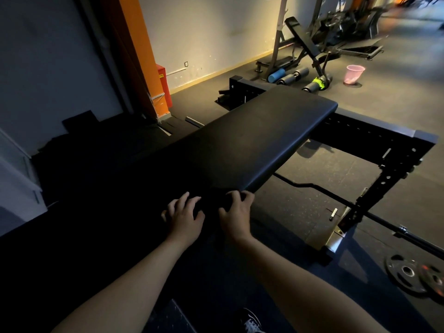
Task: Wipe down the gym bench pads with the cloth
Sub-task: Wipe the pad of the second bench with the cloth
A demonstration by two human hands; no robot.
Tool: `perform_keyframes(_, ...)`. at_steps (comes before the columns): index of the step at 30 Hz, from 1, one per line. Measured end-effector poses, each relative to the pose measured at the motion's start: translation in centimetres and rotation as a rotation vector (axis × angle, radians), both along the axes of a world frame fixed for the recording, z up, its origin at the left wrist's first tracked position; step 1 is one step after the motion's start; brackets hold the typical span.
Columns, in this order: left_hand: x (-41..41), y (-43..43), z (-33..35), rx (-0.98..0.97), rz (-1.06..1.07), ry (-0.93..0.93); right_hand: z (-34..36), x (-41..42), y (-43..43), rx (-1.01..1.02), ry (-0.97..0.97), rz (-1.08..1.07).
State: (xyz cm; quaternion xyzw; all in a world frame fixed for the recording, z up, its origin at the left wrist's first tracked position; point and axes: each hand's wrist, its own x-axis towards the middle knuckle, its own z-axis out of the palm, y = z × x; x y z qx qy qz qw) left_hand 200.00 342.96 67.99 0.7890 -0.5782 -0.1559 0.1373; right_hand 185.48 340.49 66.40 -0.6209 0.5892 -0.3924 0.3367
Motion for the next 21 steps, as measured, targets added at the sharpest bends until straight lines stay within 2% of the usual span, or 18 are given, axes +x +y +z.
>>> perform_keyframes(4,0.4,-0.3,0.1,0.006,0.0,0.042,2.0,-1.4,-4.4,-0.158,0.14,-0.017)
perform_keyframes(9,1.6,-1.7,0.4,-0.019,0.043,0.094,2.9,1.2,-7.8,-0.164,0.501,0.258)
perform_keyframes(12,2.2,-2.9,0.6,-0.016,0.095,0.056,3.0,3.3,-7.7,-0.139,0.43,0.437)
perform_keyframes(14,2.6,-3.8,0.5,-0.03,0.111,0.034,2.6,4.2,-7.7,-0.204,0.393,0.518)
perform_keyframes(21,3.8,-7.2,0.3,0.029,0.167,-0.02,2.0,6.7,-14.7,-0.317,0.409,0.485)
